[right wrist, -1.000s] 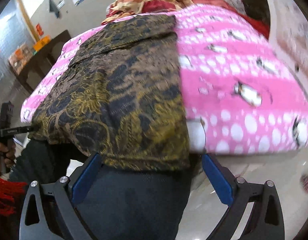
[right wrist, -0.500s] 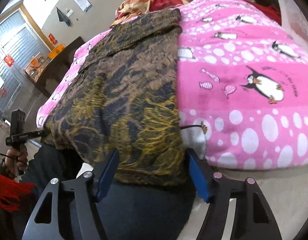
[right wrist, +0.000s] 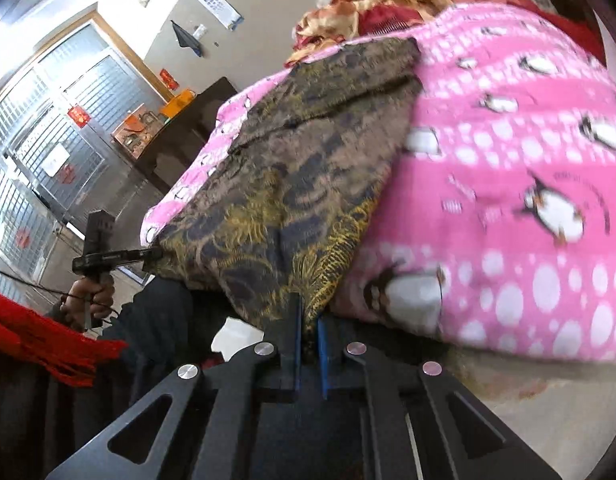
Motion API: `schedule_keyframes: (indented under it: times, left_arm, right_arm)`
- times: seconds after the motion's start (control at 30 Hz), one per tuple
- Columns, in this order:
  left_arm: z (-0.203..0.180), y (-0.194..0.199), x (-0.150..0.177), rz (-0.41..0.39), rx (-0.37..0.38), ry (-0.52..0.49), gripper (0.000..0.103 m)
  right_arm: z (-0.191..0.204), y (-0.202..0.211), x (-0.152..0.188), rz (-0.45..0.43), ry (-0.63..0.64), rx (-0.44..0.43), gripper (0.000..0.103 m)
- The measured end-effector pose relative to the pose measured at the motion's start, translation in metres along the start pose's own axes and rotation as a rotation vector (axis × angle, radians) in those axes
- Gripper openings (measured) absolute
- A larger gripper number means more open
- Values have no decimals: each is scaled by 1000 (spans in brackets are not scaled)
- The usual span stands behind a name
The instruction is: Fold small clothes
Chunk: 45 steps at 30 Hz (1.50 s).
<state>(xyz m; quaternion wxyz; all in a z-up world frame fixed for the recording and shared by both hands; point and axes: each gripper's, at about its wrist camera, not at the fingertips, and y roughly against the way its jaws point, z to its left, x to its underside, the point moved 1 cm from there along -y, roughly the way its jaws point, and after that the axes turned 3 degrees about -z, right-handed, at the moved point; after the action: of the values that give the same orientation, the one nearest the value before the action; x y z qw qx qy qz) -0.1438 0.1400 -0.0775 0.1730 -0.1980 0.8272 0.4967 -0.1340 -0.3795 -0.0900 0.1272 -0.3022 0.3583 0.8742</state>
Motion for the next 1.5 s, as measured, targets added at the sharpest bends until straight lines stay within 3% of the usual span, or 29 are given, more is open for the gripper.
schedule_keyframes:
  times: [0.17,0.27,0.33,0.37,0.63,0.77,0.9,1.0,1.03,1.33,1.5]
  left_arm:
    - [3,-6,-3,15,-7,7,8]
    - [8,-4,-1,2,8,31,4]
    - [10,4,0,-25,30,55,3]
    - [10,12,1,-48,54,60,2]
    - [-23,109,-11,-250,189,-56,2]
    - [-44,155,-17,-304,211,-118,2]
    - [-62,183,-24,-352,259,-153,3]
    - [-59,166,-46,-361,240,-133,3]
    - [-55,150,-61,-351,197,-121,3]
    - [-9,7,-204,-275,4,-23,3]
    - [7,-70,-268,-189,-91,-54,3]
  right_arm:
    - [-11,-26,-3,53,-42,49,17]
    - [-6,-25,-3,57,-18,42,19]
    - [0,-16,-3,34,-2,9,7]
    - [4,-6,-4,16,6,-5,7]
    - [71,96,-37,-280,113,-38,6]
    - [97,158,-53,-439,154,-36,6]
    - [105,183,-66,-487,188,-17,6]
    - [89,173,-85,-491,165,13,6]
    - [79,165,-92,-481,148,23,6]
    - [-27,11,-196,-314,43,227,6]
    - [-91,-69,-245,-193,-24,344,6]
